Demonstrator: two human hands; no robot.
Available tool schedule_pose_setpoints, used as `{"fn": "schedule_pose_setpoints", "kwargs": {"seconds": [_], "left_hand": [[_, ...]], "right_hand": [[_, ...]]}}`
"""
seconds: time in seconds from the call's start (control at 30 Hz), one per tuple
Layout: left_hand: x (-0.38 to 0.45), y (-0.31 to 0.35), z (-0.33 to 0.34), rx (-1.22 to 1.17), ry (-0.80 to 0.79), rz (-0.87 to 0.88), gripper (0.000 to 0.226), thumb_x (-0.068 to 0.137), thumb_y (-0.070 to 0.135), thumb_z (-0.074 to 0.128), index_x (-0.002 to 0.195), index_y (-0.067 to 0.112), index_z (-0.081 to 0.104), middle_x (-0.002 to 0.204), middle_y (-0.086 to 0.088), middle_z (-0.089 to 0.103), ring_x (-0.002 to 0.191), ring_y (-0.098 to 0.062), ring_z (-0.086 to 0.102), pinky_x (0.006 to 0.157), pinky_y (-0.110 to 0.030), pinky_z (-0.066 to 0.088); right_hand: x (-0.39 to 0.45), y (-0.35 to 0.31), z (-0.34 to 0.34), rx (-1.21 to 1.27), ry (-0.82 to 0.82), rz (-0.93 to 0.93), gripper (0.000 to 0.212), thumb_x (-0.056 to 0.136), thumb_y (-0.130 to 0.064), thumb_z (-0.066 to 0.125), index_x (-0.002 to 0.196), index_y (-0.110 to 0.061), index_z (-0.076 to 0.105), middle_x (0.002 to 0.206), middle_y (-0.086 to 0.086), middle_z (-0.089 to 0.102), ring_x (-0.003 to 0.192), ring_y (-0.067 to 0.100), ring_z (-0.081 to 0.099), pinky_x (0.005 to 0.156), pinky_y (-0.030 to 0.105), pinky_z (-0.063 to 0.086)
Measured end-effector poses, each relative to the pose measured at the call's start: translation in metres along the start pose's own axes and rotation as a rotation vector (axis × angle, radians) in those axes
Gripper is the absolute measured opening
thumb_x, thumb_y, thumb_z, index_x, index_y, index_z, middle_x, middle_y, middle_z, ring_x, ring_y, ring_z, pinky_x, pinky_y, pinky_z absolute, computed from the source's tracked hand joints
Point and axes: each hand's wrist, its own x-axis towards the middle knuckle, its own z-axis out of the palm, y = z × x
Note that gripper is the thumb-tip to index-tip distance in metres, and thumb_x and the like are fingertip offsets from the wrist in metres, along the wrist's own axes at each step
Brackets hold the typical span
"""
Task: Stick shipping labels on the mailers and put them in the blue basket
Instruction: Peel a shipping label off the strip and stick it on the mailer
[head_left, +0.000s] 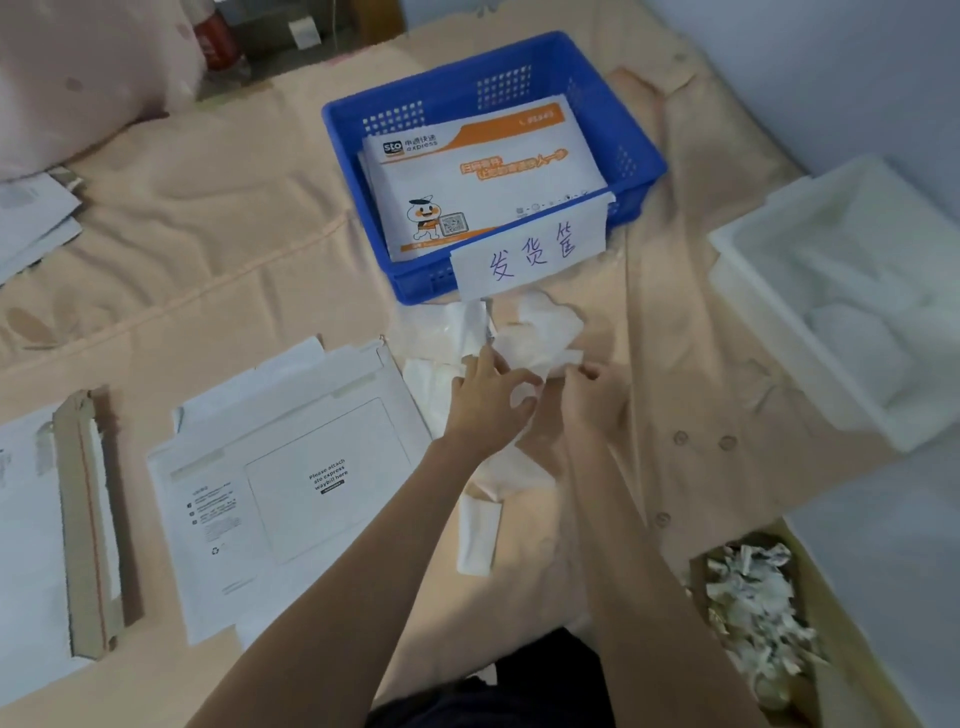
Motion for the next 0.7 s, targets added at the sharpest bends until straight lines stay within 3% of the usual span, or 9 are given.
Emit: {"fn": "schedule_pose_setpoints", "kwargs": {"seconds": [0.1, 0.3, 0.4, 0.47, 0.57, 0.63, 0.7], "left_hand": [[0.001, 0.001, 0.002, 0.020, 0.003, -0.010, 0.031, 0.091, 0.035, 0.056, 0.121, 0.034, 0.060, 0.116, -0.003, 0.040, 0.112, -0.020, 0.040, 0.091, -0.034, 0.036], [0.004, -0.001, 0.004, 0.080, -0.050, -0.092, 0.039, 0.093, 0.037, 0.052, 0.131, 0.026, 0.054, 0.124, -0.005, 0.041, 0.123, -0.022, 0.035, 0.098, -0.035, 0.030], [0.007, 0.003, 0.000, 0.048, -0.060, -0.127, 0.040, 0.094, 0.034, 0.052, 0.132, 0.022, 0.053, 0.129, -0.005, 0.045, 0.125, -0.023, 0.036, 0.102, -0.036, 0.029], [0.007, 0.006, -0.003, -0.127, 0.070, -0.119, 0.029, 0.092, 0.024, 0.054, 0.121, 0.020, 0.060, 0.121, -0.002, 0.054, 0.113, -0.020, 0.047, 0.096, -0.031, 0.038], [0.005, 0.014, -0.017, -0.605, 0.211, -0.200, 0.016, 0.094, 0.018, 0.053, 0.105, 0.019, 0.065, 0.105, -0.001, 0.064, 0.086, -0.013, 0.060, 0.076, -0.019, 0.046], [0.004, 0.019, -0.030, -0.895, 0.126, -0.296, 0.018, 0.098, 0.026, 0.049, 0.107, 0.021, 0.063, 0.104, -0.002, 0.066, 0.082, -0.014, 0.064, 0.073, -0.022, 0.051], [0.004, 0.019, -0.037, -0.962, -0.008, -0.360, 0.024, 0.099, 0.034, 0.044, 0.113, 0.021, 0.060, 0.107, -0.002, 0.064, 0.087, -0.015, 0.064, 0.079, -0.026, 0.051]], "right_hand": [[0.002, -0.005, -0.005, 0.130, 0.015, 0.018, 0.020, 0.082, -0.011, 0.061, 0.099, -0.002, 0.068, 0.097, 0.012, 0.068, 0.094, 0.026, 0.060, 0.084, 0.035, 0.047], [-0.008, -0.024, -0.031, 0.553, 0.179, 0.003, 0.011, 0.082, -0.003, 0.056, 0.087, -0.011, 0.059, 0.086, 0.002, 0.060, 0.077, 0.015, 0.053, 0.062, 0.015, 0.040], [-0.014, -0.033, -0.040, 0.681, 0.164, 0.035, 0.015, 0.080, -0.002, 0.053, 0.072, -0.014, 0.057, 0.071, -0.004, 0.055, 0.071, 0.016, 0.050, 0.064, 0.025, 0.040], [-0.018, -0.039, -0.043, 0.800, 0.117, 0.119, 0.019, 0.082, -0.001, 0.051, 0.069, -0.013, 0.058, 0.067, -0.004, 0.052, 0.064, 0.012, 0.047, 0.059, 0.023, 0.038], [-0.024, -0.046, -0.043, 0.865, 0.009, 0.185, 0.026, 0.081, -0.001, 0.049, 0.062, -0.014, 0.058, 0.054, -0.006, 0.049, 0.050, 0.008, 0.039, 0.052, 0.018, 0.031], [-0.029, -0.049, -0.041, 0.849, -0.050, 0.209, 0.025, 0.080, 0.000, 0.047, 0.064, -0.016, 0.059, 0.052, -0.007, 0.049, 0.049, 0.007, 0.041, 0.050, 0.017, 0.032], [-0.034, -0.051, -0.040, 0.872, -0.065, 0.229, 0.025, 0.081, 0.001, 0.045, 0.068, -0.016, 0.059, 0.058, -0.005, 0.050, 0.051, 0.007, 0.043, 0.052, 0.016, 0.034]]}}
